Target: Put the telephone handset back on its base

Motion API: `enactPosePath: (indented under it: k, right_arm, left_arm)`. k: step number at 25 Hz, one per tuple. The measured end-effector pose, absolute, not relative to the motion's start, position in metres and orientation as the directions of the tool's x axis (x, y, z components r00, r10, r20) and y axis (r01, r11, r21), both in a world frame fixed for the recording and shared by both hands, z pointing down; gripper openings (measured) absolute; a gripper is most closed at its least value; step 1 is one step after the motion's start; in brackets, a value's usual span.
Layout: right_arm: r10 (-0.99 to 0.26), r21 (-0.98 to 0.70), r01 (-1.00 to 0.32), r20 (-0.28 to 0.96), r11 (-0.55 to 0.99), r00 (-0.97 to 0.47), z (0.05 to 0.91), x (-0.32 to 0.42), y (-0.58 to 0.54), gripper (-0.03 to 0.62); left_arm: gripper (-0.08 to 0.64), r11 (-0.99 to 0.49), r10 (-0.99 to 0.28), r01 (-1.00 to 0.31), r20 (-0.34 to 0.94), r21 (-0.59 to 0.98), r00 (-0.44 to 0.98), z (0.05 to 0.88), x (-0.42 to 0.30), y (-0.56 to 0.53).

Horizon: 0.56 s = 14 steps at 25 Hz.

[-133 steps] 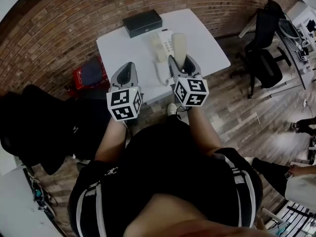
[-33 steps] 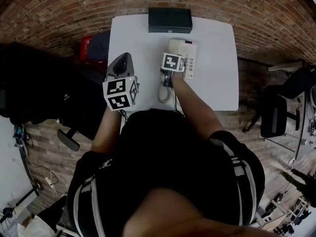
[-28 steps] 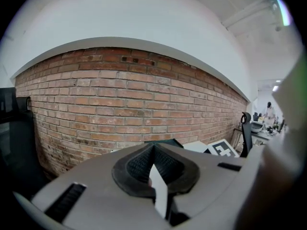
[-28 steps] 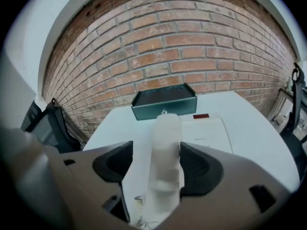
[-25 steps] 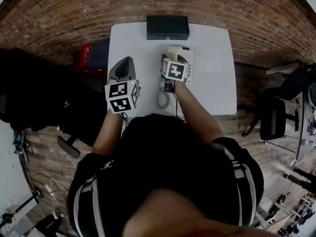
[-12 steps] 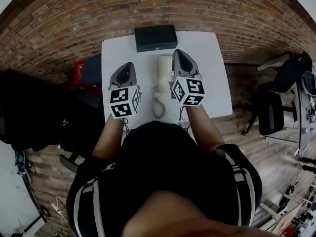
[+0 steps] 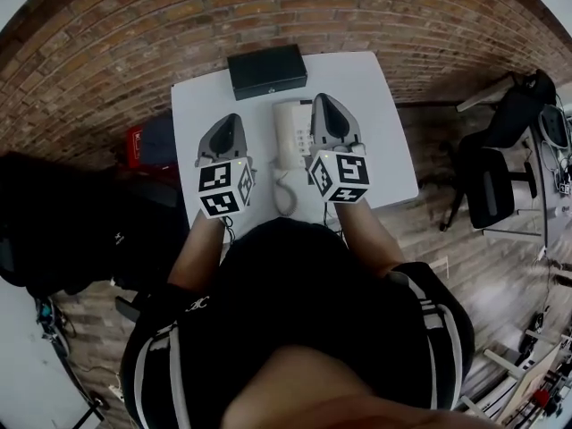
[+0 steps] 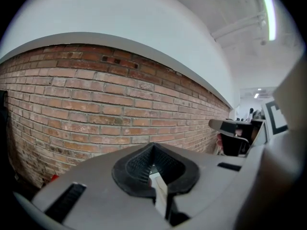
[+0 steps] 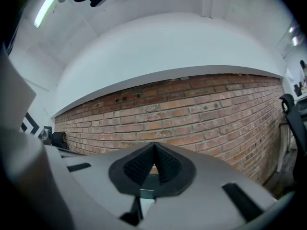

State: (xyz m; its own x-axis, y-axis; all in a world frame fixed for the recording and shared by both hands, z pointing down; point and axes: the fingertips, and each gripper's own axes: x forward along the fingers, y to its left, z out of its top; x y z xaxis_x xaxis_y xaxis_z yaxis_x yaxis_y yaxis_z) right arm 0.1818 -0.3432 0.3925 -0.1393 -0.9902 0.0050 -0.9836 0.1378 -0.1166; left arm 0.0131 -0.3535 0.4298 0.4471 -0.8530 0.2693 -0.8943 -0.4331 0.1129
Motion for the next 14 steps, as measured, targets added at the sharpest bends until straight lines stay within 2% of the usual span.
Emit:
enactPosePath:
  k: [14]
  right_arm:
    - [-0.991,-0.119,-0.985,0.029,0.126,-0.131,0.3982,0.1752,-0.3431,-0.003]
  left_arm:
    - [-0.005,-0.457,-0.843,-0.881,0.256,0.125,0.474,0.4291,0.0125,-0.3574]
